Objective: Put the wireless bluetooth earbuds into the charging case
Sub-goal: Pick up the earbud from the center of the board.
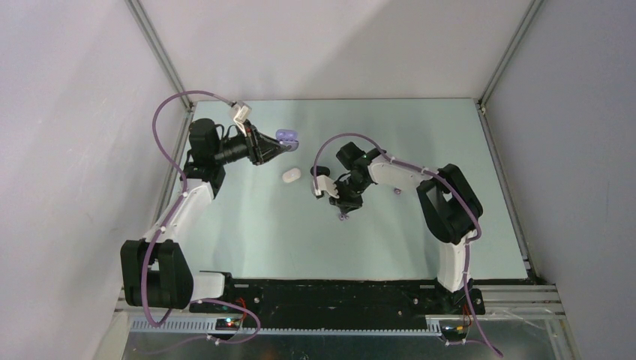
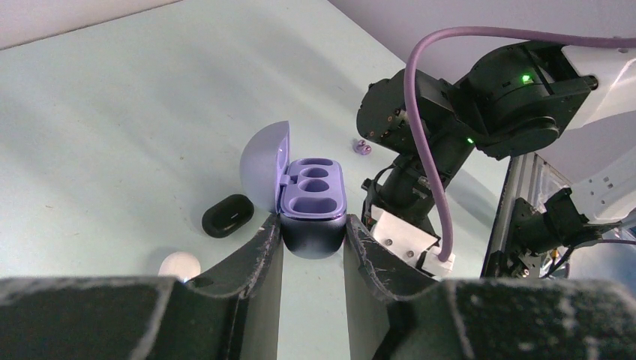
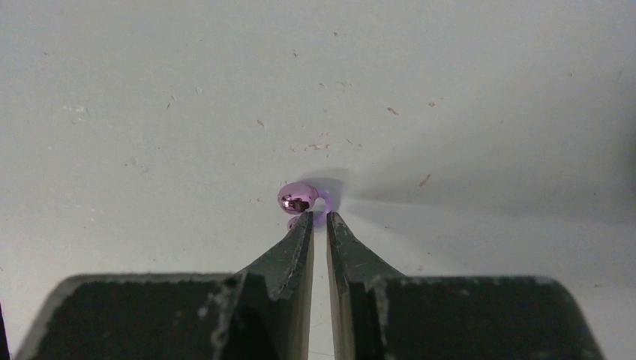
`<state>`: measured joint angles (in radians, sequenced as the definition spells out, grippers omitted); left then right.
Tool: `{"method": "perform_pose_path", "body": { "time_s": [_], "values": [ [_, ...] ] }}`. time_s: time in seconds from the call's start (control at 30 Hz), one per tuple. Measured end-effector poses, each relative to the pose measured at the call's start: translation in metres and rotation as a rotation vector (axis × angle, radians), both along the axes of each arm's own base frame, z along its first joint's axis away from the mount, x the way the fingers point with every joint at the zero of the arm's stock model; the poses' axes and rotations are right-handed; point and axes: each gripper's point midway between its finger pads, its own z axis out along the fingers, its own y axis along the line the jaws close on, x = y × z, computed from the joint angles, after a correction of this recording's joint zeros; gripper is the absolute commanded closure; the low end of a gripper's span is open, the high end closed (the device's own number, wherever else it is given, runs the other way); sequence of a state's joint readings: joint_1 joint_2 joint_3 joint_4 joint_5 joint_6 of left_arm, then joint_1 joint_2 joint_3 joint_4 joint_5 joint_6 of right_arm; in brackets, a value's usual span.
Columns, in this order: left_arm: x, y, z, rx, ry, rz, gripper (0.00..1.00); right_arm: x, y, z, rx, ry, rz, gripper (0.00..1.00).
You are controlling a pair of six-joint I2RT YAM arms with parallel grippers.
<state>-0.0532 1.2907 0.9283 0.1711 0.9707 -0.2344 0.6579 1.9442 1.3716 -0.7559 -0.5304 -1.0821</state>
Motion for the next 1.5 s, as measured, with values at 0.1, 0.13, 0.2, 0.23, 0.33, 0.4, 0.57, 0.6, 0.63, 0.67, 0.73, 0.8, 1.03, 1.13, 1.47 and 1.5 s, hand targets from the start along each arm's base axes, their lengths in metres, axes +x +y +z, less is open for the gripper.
{"method": "perform_pose_path", "body": {
  "time_s": [0.1, 0.13, 0.2, 0.23, 0.33, 0.4, 0.57, 0.6, 0.63, 0.67, 0.73, 0.8, 1.03, 1.13, 1.47, 1.5],
  "values": [
    [0.0, 0.0, 0.0, 0.0, 0.002, 0.0, 1.0, -0.003, 0.001, -0.001, -0.005, -0.003, 0.02, 0.84],
    [0.0, 0.0, 0.0, 0.001, 0.002, 0.0, 1.0, -0.004, 0.001, -0.001, -0.006, -0.005, 0.025, 0.85],
    [0.0, 0.0, 0.0, 0.002, 0.0, 0.0, 1.0, -0.005, 0.002, -0.001, -0.013, -0.008, 0.032, 0.85],
    [0.0, 0.0, -0.001, 0.002, -0.001, 0.0, 1.0, -0.005, 0.002, -0.002, -0.016, -0.011, 0.034, 0.85],
    [0.0, 0.0, -0.001, 0.004, -0.003, 0.0, 1.0, -0.007, 0.003, -0.004, -0.029, -0.015, 0.039, 0.85],
    [-0.002, 0.001, -0.003, 0.005, 0.001, 0.001, 1.0, -0.007, 0.003, -0.007, -0.038, -0.015, 0.042, 0.85],
    [-0.005, 0.001, -0.009, 0.008, 0.018, 0.008, 1.0, -0.01, 0.0, -0.012, -0.062, -0.017, 0.046, 0.85],
    [-0.005, 0.002, -0.009, 0.008, 0.019, 0.009, 1.0, -0.01, -0.001, -0.013, -0.064, -0.016, 0.046, 0.85],
    [-0.006, 0.002, -0.01, 0.009, 0.021, 0.01, 1.0, -0.011, -0.002, -0.013, -0.068, -0.017, 0.046, 0.85],
    [-0.006, 0.002, -0.009, 0.009, 0.02, 0.012, 1.0, -0.011, -0.002, -0.014, -0.072, -0.017, 0.048, 0.84],
    [-0.006, 0.002, -0.008, 0.01, 0.014, 0.017, 1.0, -0.012, -0.004, -0.016, -0.076, -0.016, 0.049, 0.83],
    [-0.006, 0.003, -0.006, 0.01, 0.008, 0.017, 1.0, -0.013, -0.004, -0.017, -0.079, -0.016, 0.052, 0.83],
    [-0.007, 0.003, -0.005, 0.013, 0.001, 0.018, 1.0, -0.014, -0.006, -0.017, -0.072, -0.024, 0.054, 0.92],
    [-0.007, 0.003, -0.005, 0.013, 0.0, 0.018, 1.0, -0.014, -0.007, -0.017, -0.072, -0.024, 0.05, 0.94],
    [-0.006, 0.003, -0.005, 0.013, 0.001, 0.019, 1.0, -0.006, -0.005, -0.015, -0.066, -0.029, -0.041, 1.0],
    [-0.006, 0.003, -0.006, 0.014, 0.002, 0.021, 1.0, -0.002, -0.004, -0.013, -0.06, -0.039, -0.075, 1.0]
  ]
}}
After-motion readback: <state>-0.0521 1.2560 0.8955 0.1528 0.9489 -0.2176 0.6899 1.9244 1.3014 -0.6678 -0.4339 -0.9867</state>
